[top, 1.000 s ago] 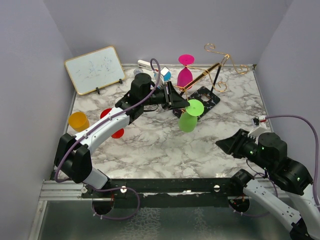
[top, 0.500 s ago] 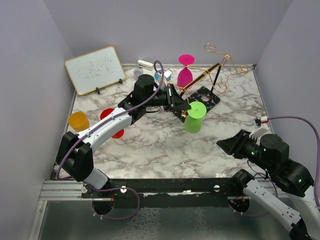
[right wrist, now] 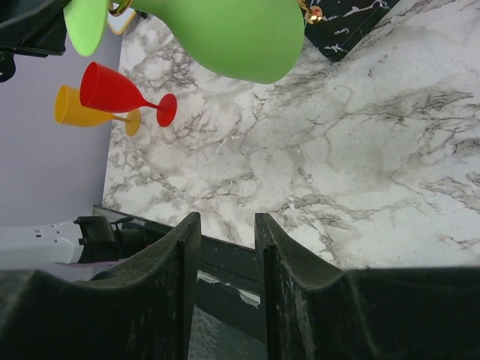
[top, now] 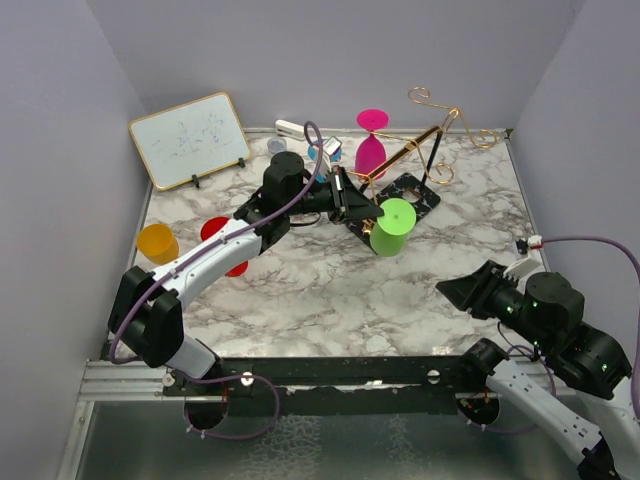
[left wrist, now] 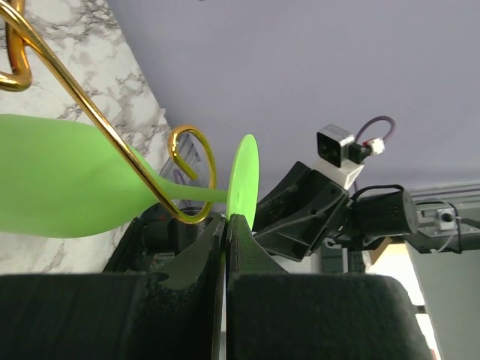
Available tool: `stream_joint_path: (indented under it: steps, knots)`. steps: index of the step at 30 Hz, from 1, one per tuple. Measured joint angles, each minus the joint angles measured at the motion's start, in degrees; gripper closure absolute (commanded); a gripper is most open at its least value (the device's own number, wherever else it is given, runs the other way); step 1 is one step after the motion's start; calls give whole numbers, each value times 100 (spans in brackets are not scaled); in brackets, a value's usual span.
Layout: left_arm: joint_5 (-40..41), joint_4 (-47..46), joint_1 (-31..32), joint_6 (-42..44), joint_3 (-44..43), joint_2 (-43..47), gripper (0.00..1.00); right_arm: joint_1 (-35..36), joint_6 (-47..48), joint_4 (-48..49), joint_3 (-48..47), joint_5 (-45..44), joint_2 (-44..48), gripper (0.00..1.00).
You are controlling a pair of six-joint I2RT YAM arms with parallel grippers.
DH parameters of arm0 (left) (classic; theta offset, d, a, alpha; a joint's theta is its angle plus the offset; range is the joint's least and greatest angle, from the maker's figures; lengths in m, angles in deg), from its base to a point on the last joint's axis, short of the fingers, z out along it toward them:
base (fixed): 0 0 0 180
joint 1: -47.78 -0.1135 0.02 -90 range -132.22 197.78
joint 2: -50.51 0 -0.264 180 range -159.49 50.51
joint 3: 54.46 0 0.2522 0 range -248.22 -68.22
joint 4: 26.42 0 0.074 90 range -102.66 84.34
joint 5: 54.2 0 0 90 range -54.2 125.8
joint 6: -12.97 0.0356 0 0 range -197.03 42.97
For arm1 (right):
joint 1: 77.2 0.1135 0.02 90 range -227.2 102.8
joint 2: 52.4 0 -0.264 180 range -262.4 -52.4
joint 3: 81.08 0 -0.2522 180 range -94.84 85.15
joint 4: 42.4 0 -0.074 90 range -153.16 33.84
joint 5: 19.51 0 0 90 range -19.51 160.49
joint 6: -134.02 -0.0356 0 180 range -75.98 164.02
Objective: Take the wine glass off the wine glass rack
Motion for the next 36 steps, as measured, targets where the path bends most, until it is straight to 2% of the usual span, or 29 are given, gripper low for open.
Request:
stream_joint_path:
  steps: [7,15,28,36]
  knots:
    - [33,-608,0,-693,219,109,100,0,-59,-22,0,-31,70,66]
    - [109,-717,0,-879,238,201,100,0,-103,-63,0,-61,149,66]
    - [671,337,-310,-269,229,625,100,0,-142,-42,151,-57,168,67]
    - [866,498,-393,-107,-195,249,100,0,-160,50,275,-17,166,67]
